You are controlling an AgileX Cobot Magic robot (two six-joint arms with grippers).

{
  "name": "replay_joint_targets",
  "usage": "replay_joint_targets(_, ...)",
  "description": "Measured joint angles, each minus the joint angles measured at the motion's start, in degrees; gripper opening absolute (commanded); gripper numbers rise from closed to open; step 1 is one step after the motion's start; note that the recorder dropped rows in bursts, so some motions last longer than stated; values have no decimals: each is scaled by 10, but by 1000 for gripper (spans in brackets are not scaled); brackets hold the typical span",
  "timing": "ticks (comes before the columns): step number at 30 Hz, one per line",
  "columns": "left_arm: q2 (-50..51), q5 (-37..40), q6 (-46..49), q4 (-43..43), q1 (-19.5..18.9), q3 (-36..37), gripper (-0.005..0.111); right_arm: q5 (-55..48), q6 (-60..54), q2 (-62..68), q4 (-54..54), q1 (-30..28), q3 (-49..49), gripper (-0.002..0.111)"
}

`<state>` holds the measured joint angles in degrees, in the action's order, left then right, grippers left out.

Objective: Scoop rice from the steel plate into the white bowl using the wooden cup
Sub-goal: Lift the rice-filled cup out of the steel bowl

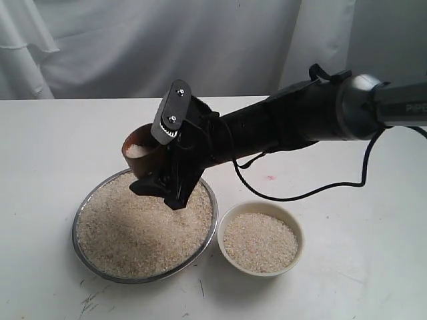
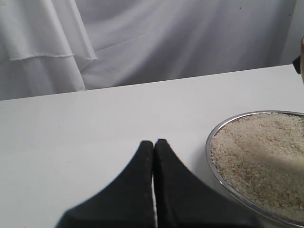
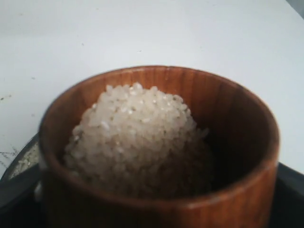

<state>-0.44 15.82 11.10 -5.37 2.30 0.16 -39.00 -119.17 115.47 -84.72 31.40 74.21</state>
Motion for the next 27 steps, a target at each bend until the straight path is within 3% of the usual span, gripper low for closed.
replay_joint_targets(7,0,0,0,0,0,0,0,5,-8,-10,10,-3,0,0)
replay_joint_targets(13,0,0,0,0,0,0,0,30,61,-63,96,-17,-4,0)
replay_joint_targets(27,0,0,0,0,0,0,0,104,69,-189,112,-78,-145,0)
